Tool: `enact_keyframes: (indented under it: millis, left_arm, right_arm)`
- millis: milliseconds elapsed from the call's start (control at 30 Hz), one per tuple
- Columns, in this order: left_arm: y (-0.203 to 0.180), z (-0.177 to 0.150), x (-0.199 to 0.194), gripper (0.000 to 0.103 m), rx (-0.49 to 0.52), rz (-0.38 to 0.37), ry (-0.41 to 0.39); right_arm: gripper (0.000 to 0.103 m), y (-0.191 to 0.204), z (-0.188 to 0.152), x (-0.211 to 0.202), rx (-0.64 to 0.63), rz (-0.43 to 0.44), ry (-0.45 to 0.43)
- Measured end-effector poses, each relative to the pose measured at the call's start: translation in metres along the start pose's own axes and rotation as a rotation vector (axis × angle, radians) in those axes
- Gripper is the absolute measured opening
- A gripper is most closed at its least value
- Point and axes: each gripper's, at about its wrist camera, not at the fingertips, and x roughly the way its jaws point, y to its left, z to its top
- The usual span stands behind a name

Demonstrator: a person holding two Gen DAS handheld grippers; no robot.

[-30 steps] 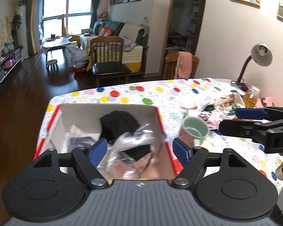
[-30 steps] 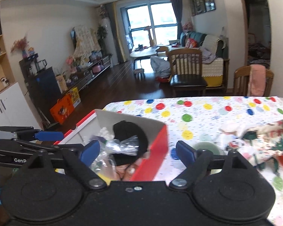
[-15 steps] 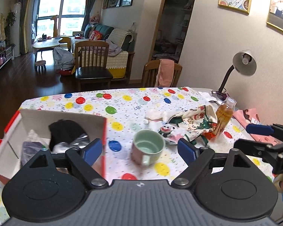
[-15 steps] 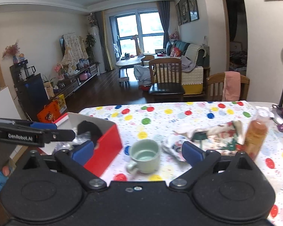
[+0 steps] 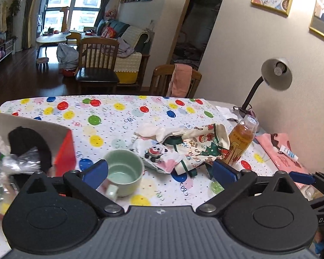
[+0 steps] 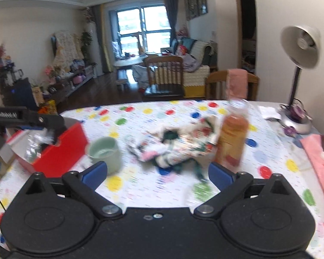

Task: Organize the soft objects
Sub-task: 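Move both tools back toward the panda snack bag and bubble wrap, then lower the left tool onto the panda snack bag while the right tool reaches the bubble wrap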

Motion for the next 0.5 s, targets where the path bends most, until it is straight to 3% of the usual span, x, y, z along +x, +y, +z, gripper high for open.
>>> enact_keyframes:
  millis: [200, 500]
  left_arm:
    - [-0.029, 0.001, 0.038, 0.103, 0.025, 0.018, 0.034]
    - [-0.051, 0.016, 0.111, 0.103, -0.045, 0.072, 0.121]
  right_arm:
    - [0.1, -0.045, -0.015, 0.006, 0.044, -0.036, 0.03]
    - [0.1, -0.092, -0.026, 0.024, 0.072, -0.068, 0.063]
